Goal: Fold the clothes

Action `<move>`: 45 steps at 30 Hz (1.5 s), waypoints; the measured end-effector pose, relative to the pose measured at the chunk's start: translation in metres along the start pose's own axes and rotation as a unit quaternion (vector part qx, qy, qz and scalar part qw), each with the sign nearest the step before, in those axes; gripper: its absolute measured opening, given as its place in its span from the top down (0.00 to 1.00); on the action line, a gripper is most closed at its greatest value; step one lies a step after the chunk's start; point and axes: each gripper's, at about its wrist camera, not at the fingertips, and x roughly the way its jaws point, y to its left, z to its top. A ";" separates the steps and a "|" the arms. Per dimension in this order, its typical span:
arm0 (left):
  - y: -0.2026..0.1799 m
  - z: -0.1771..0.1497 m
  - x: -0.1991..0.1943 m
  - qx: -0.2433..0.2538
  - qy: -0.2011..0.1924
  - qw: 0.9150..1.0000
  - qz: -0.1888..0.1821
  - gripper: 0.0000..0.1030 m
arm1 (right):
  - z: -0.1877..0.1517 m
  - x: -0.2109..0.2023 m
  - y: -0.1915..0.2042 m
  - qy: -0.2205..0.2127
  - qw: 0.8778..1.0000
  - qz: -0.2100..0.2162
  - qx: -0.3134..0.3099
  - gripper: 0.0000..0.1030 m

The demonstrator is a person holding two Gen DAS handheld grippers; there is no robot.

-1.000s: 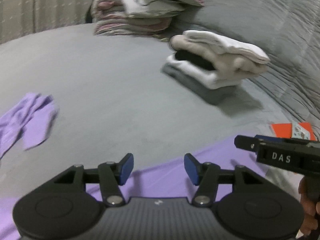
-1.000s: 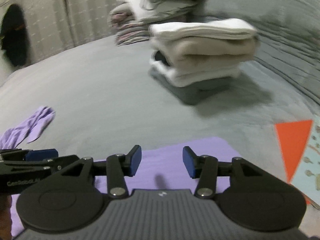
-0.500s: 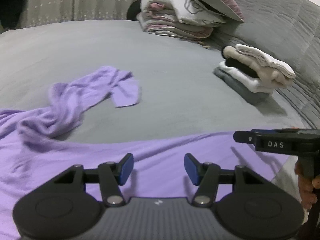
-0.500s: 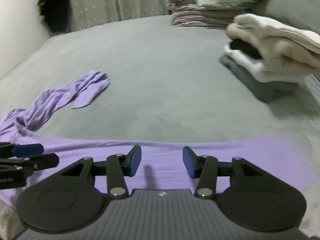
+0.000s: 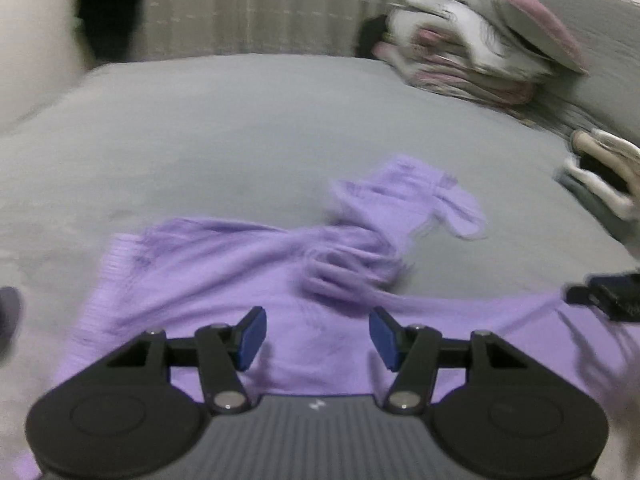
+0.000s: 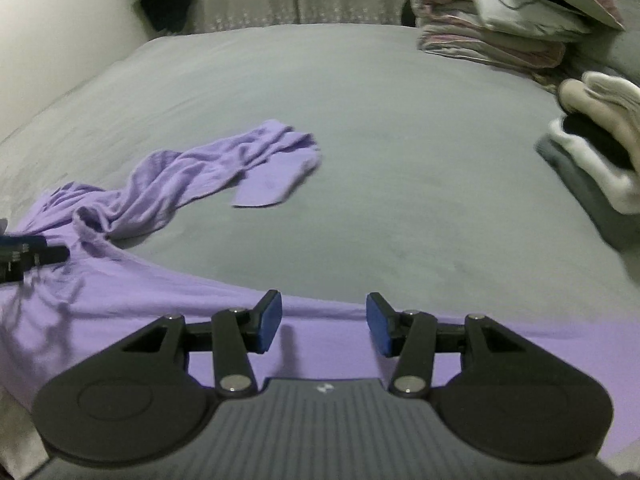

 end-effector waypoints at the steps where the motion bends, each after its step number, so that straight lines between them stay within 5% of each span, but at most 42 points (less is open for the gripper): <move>1: 0.008 0.003 0.001 -0.001 -0.005 1.000 0.016 0.43 | 0.001 0.003 0.004 0.001 1.000 0.007 -0.002 0.50; 10: 0.075 0.029 0.030 -0.038 -0.021 0.994 0.102 0.44 | 0.033 0.027 0.041 -0.011 0.999 0.043 -0.027 0.50; 17: 0.094 0.042 0.055 -0.066 -0.019 0.994 0.084 0.44 | 0.063 0.061 0.055 -0.015 0.998 0.037 -0.039 0.50; 24: 0.102 0.038 0.067 -0.082 -0.005 0.994 0.068 0.59 | 0.092 0.098 0.053 0.001 1.000 0.031 0.003 0.51; 27: 0.103 0.039 0.070 -0.083 -0.009 0.994 0.067 0.71 | 0.097 0.112 0.053 0.009 1.000 0.020 0.012 0.66; 29: 0.102 0.037 0.070 -0.081 -0.012 0.994 0.067 0.75 | 0.097 0.117 0.056 0.010 1.000 0.011 0.007 0.97; 39: 0.111 0.038 0.066 -0.100 -0.030 0.990 0.099 0.78 | 0.088 0.068 0.037 -0.039 0.997 -0.069 -0.019 0.98; 45: 0.117 0.036 0.063 -0.110 -0.027 0.988 0.102 0.78 | 0.056 0.048 0.012 -0.020 0.992 -0.117 -0.033 0.98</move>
